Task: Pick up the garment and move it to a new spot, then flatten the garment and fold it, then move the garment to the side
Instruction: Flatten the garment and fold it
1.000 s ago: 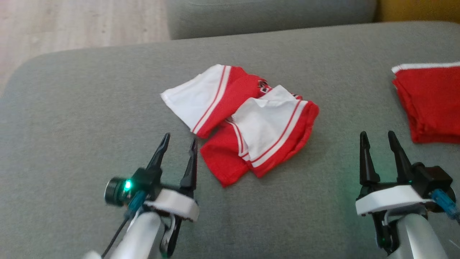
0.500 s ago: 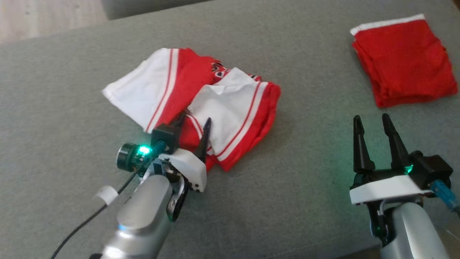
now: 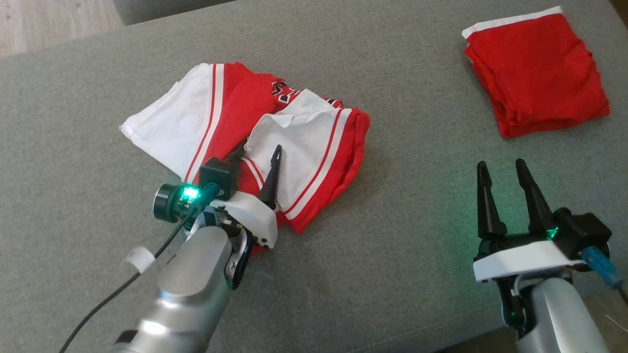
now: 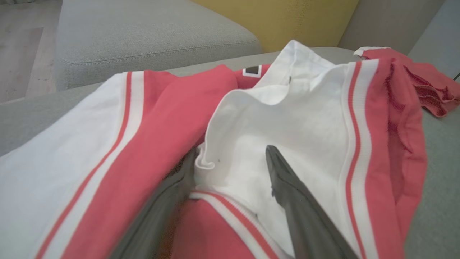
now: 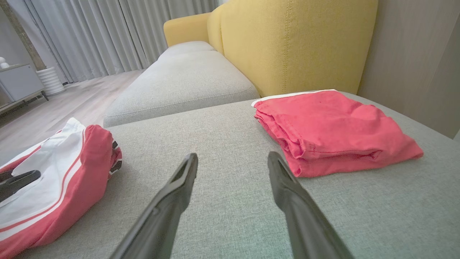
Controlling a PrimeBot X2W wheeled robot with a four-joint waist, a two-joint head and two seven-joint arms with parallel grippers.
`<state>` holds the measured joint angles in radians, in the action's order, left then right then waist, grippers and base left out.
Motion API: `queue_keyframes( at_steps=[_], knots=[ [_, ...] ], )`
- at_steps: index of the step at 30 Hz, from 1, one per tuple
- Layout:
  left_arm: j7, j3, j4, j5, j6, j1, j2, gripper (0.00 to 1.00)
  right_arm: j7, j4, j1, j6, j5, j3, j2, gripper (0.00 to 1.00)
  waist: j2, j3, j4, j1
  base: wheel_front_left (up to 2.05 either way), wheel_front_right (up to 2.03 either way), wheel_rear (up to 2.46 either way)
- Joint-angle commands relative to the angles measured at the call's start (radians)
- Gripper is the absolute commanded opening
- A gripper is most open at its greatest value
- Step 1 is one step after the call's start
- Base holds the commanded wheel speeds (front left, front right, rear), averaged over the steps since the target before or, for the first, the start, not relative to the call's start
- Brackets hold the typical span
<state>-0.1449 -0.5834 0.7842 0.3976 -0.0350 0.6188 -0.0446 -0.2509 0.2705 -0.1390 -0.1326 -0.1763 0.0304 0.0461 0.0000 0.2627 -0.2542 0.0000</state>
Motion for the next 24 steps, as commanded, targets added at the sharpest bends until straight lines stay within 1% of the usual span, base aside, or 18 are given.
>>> queue_keyframes(
  at_steps=[1,4,5,6,7,10,13,15,19,24],
  knots=[
    [-0.015,0.019,-0.02,0.011,-0.004,0.045,-0.006,1.0,-0.011,-0.026,-0.023,0.002,-0.007,0.026,0.004,1.0,0.0,-0.001,-0.001,0.0,0.0,0.0,0.0],
    [-0.022,0.006,-0.019,0.019,-0.004,0.05,-0.006,1.0,-0.011,-0.021,-0.022,0.002,-0.008,0.023,0.004,1.0,0.0,-0.003,0.0,0.0,0.0,0.0,0.0],
    [-0.022,0.001,-0.019,0.022,-0.002,0.052,-0.006,0.49,-0.011,-0.02,-0.023,0.002,-0.008,0.021,0.004,1.0,0.0,-0.003,0.001,0.0,0.0,0.0,0.0],
    [-0.02,-0.004,-0.017,0.024,-0.001,0.054,-0.006,0.37,-0.011,-0.019,-0.023,0.002,-0.008,0.02,0.004,1.0,0.0,-0.003,0.001,0.0,0.0,0.0,0.0],
    [-0.019,-0.008,-0.015,0.026,-0.001,0.056,-0.006,0.21,-0.011,-0.017,-0.024,0.002,-0.008,0.02,0.004,1.0,0.0,-0.003,0.001,0.0,0.0,0.0,0.0],
    [-0.012,-0.017,-0.003,0.03,-0.005,0.063,-0.006,0.0,-0.011,-0.017,-0.029,0.002,-0.01,0.022,0.004,1.0,0.0,0.0,0.0,0.0,0.0,0.0,0.0],
    [-0.007,-0.019,0.023,0.025,-0.024,0.074,-0.009,0.0,-0.011,-0.019,-0.033,0.002,-0.013,0.025,0.004,1.0,0.0,0.002,-0.001,0.0,0.0,0.0,0.0],
    [-0.01,-0.021,0.038,0.022,-0.028,0.081,-0.013,0.0,-0.011,-0.02,-0.034,0.002,-0.017,0.03,0.004,1.0,0.0,0.003,-0.003,0.0,0.0,0.0,0.0],
    [-0.039,-0.025,0.046,0.021,-0.017,0.092,-0.013,0.0,-0.011,-0.017,-0.032,0.002,-0.021,0.034,0.004,1.0,0.0,-0.003,-0.004,0.0,0.0,0.0,0.0],
    [-0.076,-0.028,0.024,0.018,-0.005,0.108,-0.016,0.0,-0.011,-0.011,-0.031,0.002,-0.03,0.04,0.004,1.0,0.0,-0.025,-0.006,0.0,0.0,0.0,0.0]
  ],
)
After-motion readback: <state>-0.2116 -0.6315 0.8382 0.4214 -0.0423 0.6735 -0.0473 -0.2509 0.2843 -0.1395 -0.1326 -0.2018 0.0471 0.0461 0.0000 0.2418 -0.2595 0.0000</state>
